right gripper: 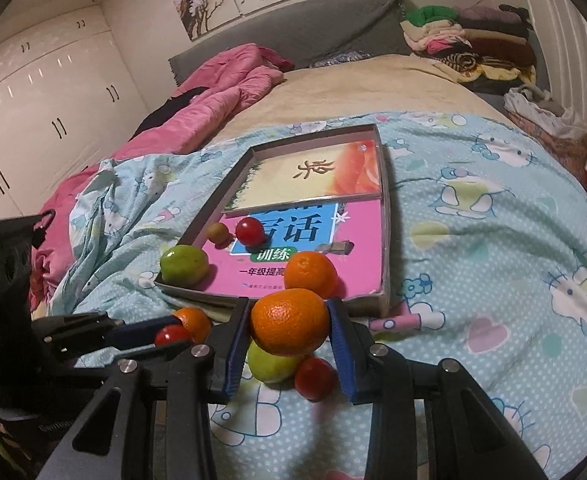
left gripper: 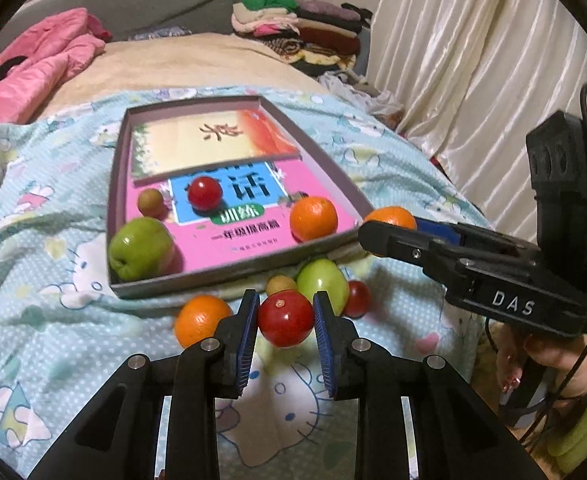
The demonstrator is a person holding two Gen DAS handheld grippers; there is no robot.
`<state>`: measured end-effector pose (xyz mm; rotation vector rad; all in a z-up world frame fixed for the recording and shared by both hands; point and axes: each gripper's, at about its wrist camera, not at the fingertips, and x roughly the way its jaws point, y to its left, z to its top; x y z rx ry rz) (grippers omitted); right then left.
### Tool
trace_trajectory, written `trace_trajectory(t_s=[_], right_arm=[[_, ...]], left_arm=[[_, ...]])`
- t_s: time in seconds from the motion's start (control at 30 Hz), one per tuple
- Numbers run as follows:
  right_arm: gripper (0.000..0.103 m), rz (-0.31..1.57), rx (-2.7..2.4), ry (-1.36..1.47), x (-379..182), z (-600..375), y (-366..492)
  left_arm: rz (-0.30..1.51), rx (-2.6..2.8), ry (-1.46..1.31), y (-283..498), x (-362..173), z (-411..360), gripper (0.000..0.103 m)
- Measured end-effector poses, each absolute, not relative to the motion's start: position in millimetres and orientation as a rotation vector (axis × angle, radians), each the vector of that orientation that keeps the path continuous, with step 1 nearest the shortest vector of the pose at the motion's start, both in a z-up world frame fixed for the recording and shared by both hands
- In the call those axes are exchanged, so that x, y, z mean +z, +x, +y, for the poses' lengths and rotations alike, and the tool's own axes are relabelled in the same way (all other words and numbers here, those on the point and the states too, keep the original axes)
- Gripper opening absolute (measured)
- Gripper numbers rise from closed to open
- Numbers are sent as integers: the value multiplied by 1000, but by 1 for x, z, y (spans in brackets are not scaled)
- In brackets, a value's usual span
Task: Organize fruits
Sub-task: 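Carry the tomato with the left tool while the right tool carries the tangerine onto the book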
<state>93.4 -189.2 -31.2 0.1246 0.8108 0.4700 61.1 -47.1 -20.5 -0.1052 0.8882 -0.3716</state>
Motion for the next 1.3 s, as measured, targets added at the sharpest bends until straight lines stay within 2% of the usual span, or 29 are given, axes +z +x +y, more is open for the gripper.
trace_trajectory(t_s=[0.57, 1.3], right_arm=[[38, 717, 464, 68, -17, -185, 94], [38, 671, 387, 52, -12, -196, 114]], left_arm=[[809, -301, -163, 73, -2, -22, 28], [811, -263, -184, 108, -11, -22, 28]])
